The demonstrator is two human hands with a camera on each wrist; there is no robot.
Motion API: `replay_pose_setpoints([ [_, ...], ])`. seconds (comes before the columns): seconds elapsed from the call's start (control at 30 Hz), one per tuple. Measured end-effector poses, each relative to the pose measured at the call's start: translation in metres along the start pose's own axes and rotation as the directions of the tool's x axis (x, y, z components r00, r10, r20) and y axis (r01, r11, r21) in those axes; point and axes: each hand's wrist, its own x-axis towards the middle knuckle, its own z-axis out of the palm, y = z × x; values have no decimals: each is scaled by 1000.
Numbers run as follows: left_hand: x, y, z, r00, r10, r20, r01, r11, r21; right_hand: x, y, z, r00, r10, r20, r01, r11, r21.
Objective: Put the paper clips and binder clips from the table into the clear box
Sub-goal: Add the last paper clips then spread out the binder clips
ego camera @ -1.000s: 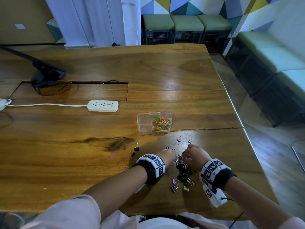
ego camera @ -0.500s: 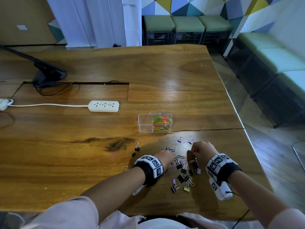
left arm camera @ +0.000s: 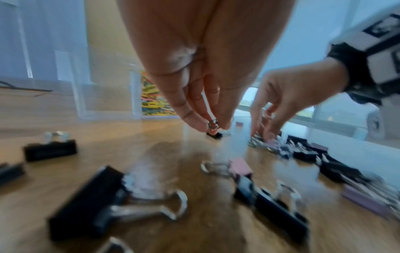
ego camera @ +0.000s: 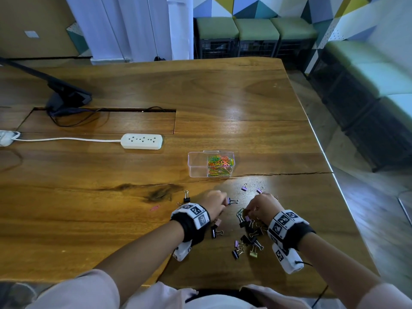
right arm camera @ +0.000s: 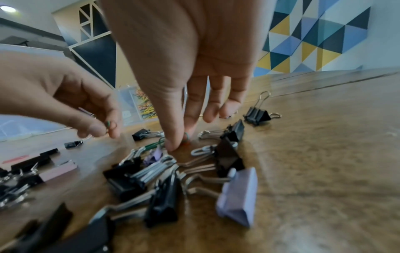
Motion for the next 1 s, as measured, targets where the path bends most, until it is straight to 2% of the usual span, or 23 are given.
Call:
replay_pose_setpoints([
  [0.13,-7,-27,-28,996,-49,-69,45,997,-58,0,2,2,1000,-23,-14,23,999,-24],
  [0.27,-22,-59,-49,982,-148,-122,141,988,-64,4,6,5,1000,-25,-2,25,998,-57],
  [0.43,-46,-99,-59,950,-290,-119,286,957,-48,7,5,3,996,-86,23,87,993,-74],
  [0.57,-61,-121,-59,923,-373,-95,372,928,-23,9,0,0,986,-163,-28,161,985,-61],
  [0.8,-72,-126,-52,923,-366,-120,377,921,94,15,-11,1,967,-246,65,251,965,-71],
  [1.0,-82,-128,-30,919,-346,-187,368,924,99,12,-9,3,968,-248,48,252,963,-96],
])
